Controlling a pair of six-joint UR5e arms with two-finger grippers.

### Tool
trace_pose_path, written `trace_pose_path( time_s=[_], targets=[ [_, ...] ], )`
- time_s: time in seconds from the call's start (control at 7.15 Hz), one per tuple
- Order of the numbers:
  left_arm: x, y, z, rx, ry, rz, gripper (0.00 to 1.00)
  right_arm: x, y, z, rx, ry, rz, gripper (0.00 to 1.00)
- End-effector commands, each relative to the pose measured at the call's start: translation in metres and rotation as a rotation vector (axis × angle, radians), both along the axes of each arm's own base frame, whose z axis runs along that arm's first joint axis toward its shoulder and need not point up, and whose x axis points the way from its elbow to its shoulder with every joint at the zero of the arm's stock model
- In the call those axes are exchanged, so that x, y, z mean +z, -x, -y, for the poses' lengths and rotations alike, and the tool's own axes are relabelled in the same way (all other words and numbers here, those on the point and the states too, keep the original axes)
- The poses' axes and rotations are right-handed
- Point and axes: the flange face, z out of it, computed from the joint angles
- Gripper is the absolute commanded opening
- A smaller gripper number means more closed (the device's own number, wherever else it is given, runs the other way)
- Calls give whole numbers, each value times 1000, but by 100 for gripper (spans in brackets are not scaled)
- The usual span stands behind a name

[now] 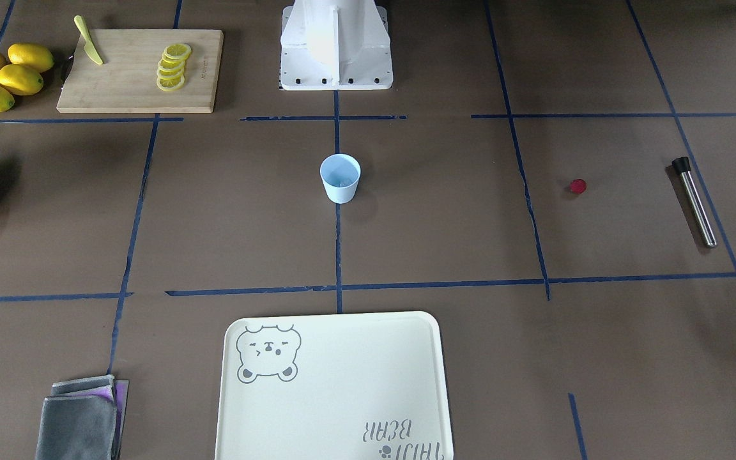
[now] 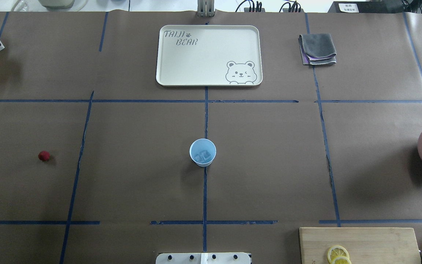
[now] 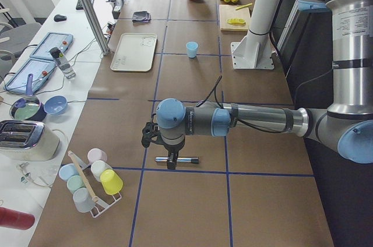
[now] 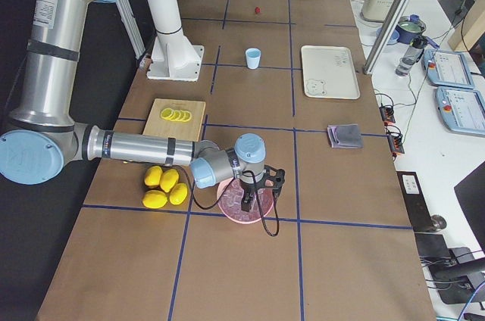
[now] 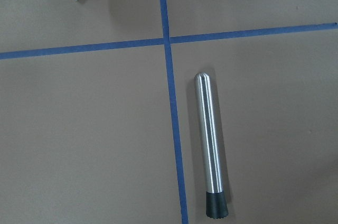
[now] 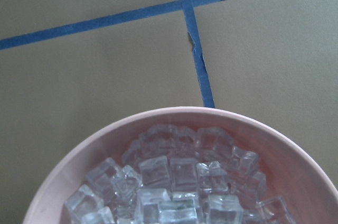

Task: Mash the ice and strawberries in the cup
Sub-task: 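Grasp a third ice cube from the bowl with the right gripper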

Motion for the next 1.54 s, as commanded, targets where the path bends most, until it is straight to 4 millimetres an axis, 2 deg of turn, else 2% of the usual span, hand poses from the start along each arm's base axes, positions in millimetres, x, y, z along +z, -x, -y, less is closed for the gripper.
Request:
trace_pose_path(
  time_s=[0.0,0.28,0.42,0.56,0.7,0.84,0.98,1.12,1.26,1.4],
  targets=[
    [0,0,0,0,0,0,100,2,1,1,-2,8,-2,92],
    [1,0,-1,0,1,0,100,4,2,0,-4,9,-1,83],
    [0,0,0,0,0,0,100,4,3,1,-3,8,-1,68],
    [0,0,0,0,0,0,100,3,3,1,21,28,1,38],
    [-1,1,0,-1,-2,0,100,3,3,1,23,31,2,15],
    [0,0,-1,0,0,0,100,3,3,1,22,28,2,2],
    [-1,1,-1,-1,-2,0,100,2,3,1,23,28,2,0],
    [-1,1,-1,-2,-2,0,100,-10,3,3,20,8,19,0],
    [-1,1,-1,-2,-2,0,100,-37,1,-1,22,-31,36,0],
    [-1,0,-1,0,-2,0,100,-61,-11,-14,40,-67,47,0]
  ],
)
